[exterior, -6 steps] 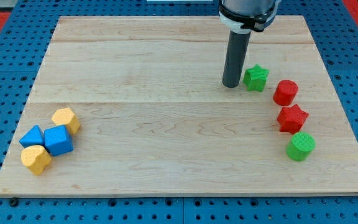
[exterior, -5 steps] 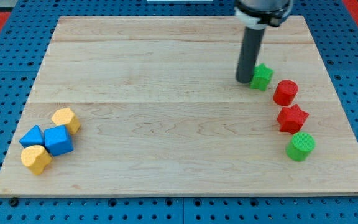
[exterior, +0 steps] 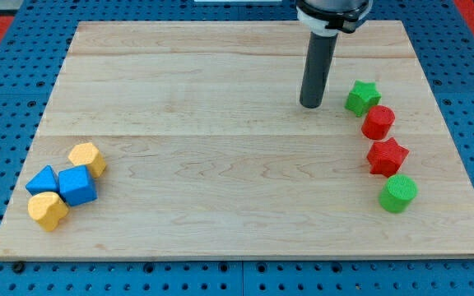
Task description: Push the green star above the red circle
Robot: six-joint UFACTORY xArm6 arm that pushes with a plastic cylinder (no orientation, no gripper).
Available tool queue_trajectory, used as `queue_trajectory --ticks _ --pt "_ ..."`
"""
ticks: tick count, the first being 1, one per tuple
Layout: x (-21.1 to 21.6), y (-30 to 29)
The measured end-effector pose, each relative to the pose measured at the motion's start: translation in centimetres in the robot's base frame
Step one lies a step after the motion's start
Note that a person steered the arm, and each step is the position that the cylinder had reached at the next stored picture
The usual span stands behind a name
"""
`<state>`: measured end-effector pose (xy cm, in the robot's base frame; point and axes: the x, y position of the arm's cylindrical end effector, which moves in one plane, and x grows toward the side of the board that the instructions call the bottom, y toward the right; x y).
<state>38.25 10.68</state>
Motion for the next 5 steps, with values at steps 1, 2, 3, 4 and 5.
queue_trajectory --ticks 1,2,3,4,5 --pt "-0.7 2.5" --pt "-0.7 3.0" --pt "-0.8 4.0" --pt "-1.3 5.5" --pt "-2.3 4.1"
